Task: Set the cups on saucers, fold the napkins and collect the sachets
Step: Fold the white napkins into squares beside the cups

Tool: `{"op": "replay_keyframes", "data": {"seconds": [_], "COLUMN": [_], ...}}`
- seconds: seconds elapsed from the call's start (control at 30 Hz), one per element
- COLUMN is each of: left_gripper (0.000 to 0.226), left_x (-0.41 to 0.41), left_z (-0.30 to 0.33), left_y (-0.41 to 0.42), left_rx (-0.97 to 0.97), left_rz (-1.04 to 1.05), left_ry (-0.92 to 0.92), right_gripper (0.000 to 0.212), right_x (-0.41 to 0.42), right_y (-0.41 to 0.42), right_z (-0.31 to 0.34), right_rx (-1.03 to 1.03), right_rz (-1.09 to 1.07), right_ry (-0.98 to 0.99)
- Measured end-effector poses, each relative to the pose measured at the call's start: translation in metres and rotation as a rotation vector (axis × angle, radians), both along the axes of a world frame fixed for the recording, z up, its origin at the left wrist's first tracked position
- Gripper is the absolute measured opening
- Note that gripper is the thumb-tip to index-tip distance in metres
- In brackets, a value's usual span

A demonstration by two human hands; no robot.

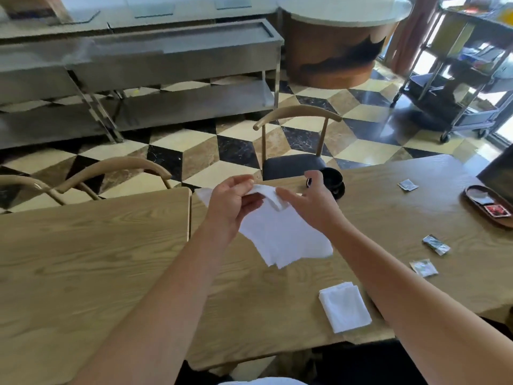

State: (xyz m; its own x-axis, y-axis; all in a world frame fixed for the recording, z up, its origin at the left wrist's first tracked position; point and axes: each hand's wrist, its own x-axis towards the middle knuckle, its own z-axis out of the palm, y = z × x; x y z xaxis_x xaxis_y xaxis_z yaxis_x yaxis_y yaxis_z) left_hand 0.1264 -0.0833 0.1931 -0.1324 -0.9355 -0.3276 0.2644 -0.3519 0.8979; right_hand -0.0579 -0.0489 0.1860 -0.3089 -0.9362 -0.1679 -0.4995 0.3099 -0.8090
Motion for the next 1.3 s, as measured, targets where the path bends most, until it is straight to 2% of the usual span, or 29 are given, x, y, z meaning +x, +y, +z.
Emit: {"op": "replay_keyframes", "data": {"seconds": [0.03, 0.1, 0.2, 0.33, 0.43, 0.53, 0.57, 0.77, 0.97, 1.17, 1.23, 1.3], "left_gripper": [0.016, 0.021, 0.021, 0.022, 0.018, 0.021, 0.022, 0.029, 0.047, 0.053, 0.052, 0.054], "left_x": [0.01, 0.03, 0.056, 0.083, 0.093, 0.097, 0.098, 0.096, 0.091, 0.08, 0.08, 0.079], "left_z": [0.002, 0.008, 0.015, 0.018, 0.017, 0.014, 0.014, 0.02, 0.026, 0.023, 0.018, 0.013], "left_y": [0.003, 0.009, 0.013, 0.012, 0.009, 0.007, 0.007, 0.008, 0.008, 0.011, 0.01, 0.007], "left_rx": [-0.016, -0.059, -0.113, -0.2, -0.274, -0.302, -0.312, -0.238, -0.24, -0.214, -0.207, -0.214], "left_rz": [-0.019, -0.07, -0.114, -0.115, -0.106, -0.104, -0.105, -0.074, -0.075, -0.11, -0.114, -0.13], "left_ry": [-0.002, -0.025, -0.062, -0.133, -0.153, -0.126, -0.127, 0.034, 0.096, 0.107, 0.12, 0.126], "right_gripper": [0.081, 0.063, 0.03, 0.013, 0.019, 0.026, 0.026, 0.025, 0.023, 0.019, 0.023, 0.028], "right_x": [0.019, 0.054, 0.092, 0.114, 0.125, 0.135, 0.138, 0.152, 0.15, 0.14, 0.136, 0.134], "right_y": [0.003, 0.004, 0.001, -0.004, -0.008, -0.011, -0.011, -0.017, -0.023, -0.031, -0.031, -0.031], "right_z": [0.003, 0.015, 0.034, 0.045, 0.051, 0.054, 0.054, 0.057, 0.06, 0.051, 0.046, 0.042], "right_rx": [-0.124, -0.273, -0.27, -0.233, -0.218, -0.095, -0.063, 0.018, 0.056, 0.157, 0.189, 0.201], "right_rz": [0.063, 0.18, 0.295, 0.347, 0.341, 0.377, 0.381, 0.449, 0.277, 0.164, 0.182, 0.235], "right_ry": [0.138, 0.252, 0.186, 0.15, 0.039, -0.352, -0.424, -0.54, -0.81, -0.892, -0.918, -0.863]}}
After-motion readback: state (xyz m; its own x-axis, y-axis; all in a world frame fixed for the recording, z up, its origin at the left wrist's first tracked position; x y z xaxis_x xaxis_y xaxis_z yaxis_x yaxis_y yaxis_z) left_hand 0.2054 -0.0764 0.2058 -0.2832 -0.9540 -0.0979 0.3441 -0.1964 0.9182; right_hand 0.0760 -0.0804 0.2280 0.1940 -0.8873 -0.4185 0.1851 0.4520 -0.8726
